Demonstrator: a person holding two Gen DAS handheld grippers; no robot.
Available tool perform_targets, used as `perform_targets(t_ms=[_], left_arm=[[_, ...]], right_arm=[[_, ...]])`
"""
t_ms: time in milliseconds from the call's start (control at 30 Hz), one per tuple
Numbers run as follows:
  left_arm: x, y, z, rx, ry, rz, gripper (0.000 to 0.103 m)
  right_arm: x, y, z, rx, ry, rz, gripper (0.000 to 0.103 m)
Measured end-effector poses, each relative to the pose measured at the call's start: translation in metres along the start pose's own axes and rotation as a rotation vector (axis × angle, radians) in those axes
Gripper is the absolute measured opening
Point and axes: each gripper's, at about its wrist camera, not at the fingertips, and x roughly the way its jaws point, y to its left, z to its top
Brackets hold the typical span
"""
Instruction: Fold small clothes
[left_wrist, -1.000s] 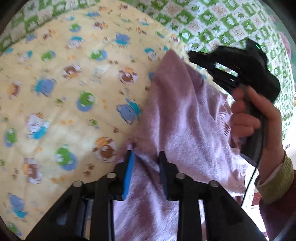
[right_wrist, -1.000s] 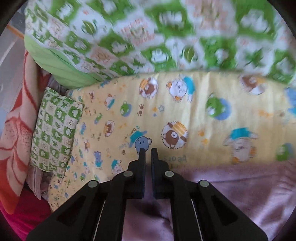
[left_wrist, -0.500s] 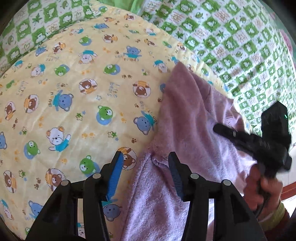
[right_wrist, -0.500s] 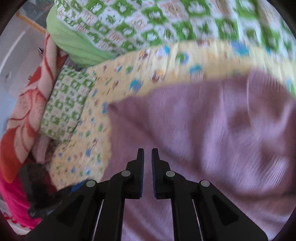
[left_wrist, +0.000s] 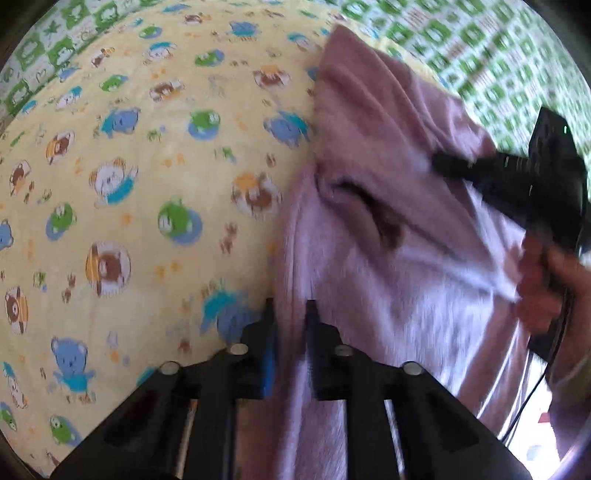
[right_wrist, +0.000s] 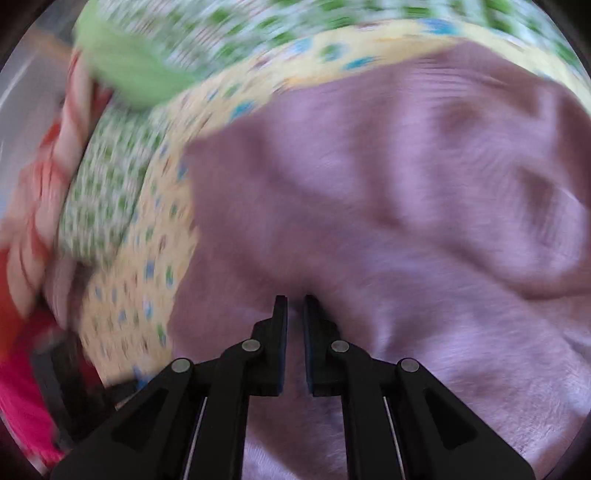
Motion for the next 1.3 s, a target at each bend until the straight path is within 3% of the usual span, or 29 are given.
perform_targets(t_ms=[67,133,200,233,267,333,367,433,567,733,900,967,1067,1100,1133,1167,1200,1267,1300], left_arm=[[-0.006,0.002,-0.002,0.013,0.01,0.008,0.012],[-0.013,0.002,0.003,0.013,0.009,0.004,0.02],[-0.025,-0.005,0.019,0.027,-0.023,-0.031,0.032],[-0.03,-0.011,0.028,0.046,-0.041,-0.038,0.033],[-0.035,-0.022,0.042,0.082,-0.059,-0.049,0.035],[-0.04,-0.045,0.07,0.158,-0.08,-0.073,0.046],[-0.04,-0.064,0.088,0.22,-0.088,-0.07,0.056],[-0.034,-0.097,0.12,0.323,-0.096,-0.075,0.061],[-0.017,-0.142,0.17,0.496,-0.094,-0.072,0.067],[0.035,-0.18,0.231,0.662,0.002,-0.018,0.067],[0.071,-0.194,0.256,0.762,0.098,-0.017,0.068],[0.089,-0.197,0.261,0.792,0.121,0.01,0.069],[0.107,-0.201,0.27,0.798,0.122,0.026,0.073],[0.111,-0.201,0.272,0.793,0.116,0.019,0.072],[0.113,-0.202,0.274,0.788,0.118,0.011,0.071],[0.115,-0.203,0.274,0.789,0.115,0.003,0.061],[0.116,-0.205,0.272,0.799,0.118,-0.015,0.031],[0.113,-0.211,0.267,0.816,0.125,-0.063,0.006],[0.11,-0.213,0.266,0.828,0.112,-0.053,0.006]], right_arm=[[-0.017,-0.005,0.002,0.029,-0.049,0.017,0.009],[-0.041,-0.014,0.005,0.047,-0.107,0.009,0.01],[-0.066,-0.031,0.008,0.057,-0.153,-0.024,0.024],[-0.076,-0.038,0.012,0.054,-0.171,-0.052,0.041],[-0.086,-0.046,0.015,0.043,-0.193,-0.085,0.048],[-0.106,-0.065,0.021,0.011,-0.218,-0.145,0.048],[-0.114,-0.075,0.026,0.001,-0.219,-0.161,0.048],[-0.13,-0.098,0.039,-0.041,-0.215,-0.197,0.048],[-0.146,-0.129,0.071,-0.164,-0.161,-0.282,0.048],[-0.131,-0.141,0.106,-0.356,-0.035,-0.332,0.048],[-0.098,-0.143,0.127,-0.517,0.146,-0.292,0.05],[-0.084,-0.145,0.128,-0.566,0.207,-0.324,0.057],[-0.072,-0.148,0.13,-0.591,0.248,-0.316,0.058],[-0.072,-0.149,0.13,-0.591,0.248,-0.314,0.057],[-0.074,-0.149,0.129,-0.589,0.239,-0.311,0.051],[-0.077,-0.149,0.128,-0.58,0.219,-0.308,0.018],[-0.08,-0.149,0.127,-0.553,0.203,-0.3,0.006],[-0.092,-0.146,0.116,-0.553,0.148,-0.332,0.006],[-0.1,-0.145,0.112,-0.543,0.104,-0.36,0.005]])
